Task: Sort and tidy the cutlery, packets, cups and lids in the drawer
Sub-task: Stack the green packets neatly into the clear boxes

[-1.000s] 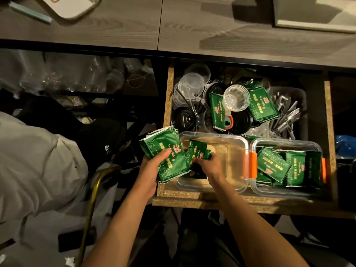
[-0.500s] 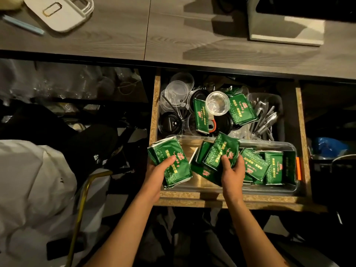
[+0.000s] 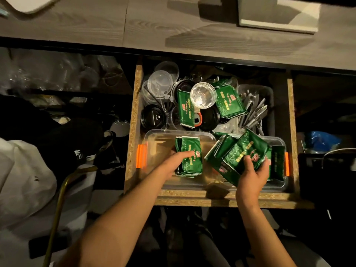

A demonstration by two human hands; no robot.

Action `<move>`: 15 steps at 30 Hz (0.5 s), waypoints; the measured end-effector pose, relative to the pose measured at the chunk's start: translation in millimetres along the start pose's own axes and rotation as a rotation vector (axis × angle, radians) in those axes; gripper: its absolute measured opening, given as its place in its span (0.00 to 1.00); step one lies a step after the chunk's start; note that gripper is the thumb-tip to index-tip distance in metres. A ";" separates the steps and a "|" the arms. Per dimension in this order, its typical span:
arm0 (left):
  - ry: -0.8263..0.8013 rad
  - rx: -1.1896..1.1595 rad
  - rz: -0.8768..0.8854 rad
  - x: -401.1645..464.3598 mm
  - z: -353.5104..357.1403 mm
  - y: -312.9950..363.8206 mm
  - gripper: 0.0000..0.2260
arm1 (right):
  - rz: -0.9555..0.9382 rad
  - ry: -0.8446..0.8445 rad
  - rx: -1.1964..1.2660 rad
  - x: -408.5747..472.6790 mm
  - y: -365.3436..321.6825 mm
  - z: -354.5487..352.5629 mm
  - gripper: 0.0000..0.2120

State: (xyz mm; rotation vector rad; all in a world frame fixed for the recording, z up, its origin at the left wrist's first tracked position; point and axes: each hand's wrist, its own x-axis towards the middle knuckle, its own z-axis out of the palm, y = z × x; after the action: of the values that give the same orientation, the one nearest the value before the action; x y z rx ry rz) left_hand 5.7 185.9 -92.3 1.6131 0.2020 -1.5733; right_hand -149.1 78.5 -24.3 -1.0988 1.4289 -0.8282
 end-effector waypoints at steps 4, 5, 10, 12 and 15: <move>-0.015 -0.030 -0.103 15.8 16.2 -11.9 0.48 | 0.058 0.064 0.061 10.8 4.4 -11.0 0.15; -0.015 -0.047 -0.109 21.3 18.8 -13.6 0.48 | 0.071 0.077 0.074 14.8 5.7 -14.4 0.16; 0.197 0.169 0.073 27.0 29.9 -11.4 0.36 | 0.143 0.054 0.100 29.6 13.1 -27.6 0.18; 0.252 0.184 0.072 22.5 30.2 -10.4 0.44 | 0.169 0.027 0.121 32.4 13.8 -28.9 0.16; 0.266 0.067 -0.008 18.7 35.2 -11.9 0.33 | 0.183 -0.026 0.125 31.7 9.8 -25.8 0.13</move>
State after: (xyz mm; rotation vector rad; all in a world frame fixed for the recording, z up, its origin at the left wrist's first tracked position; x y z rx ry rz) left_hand -24.4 162.3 -108.7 1.8741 0.2998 -1.3802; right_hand -175.3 49.6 -40.0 -0.8674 1.4129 -0.7586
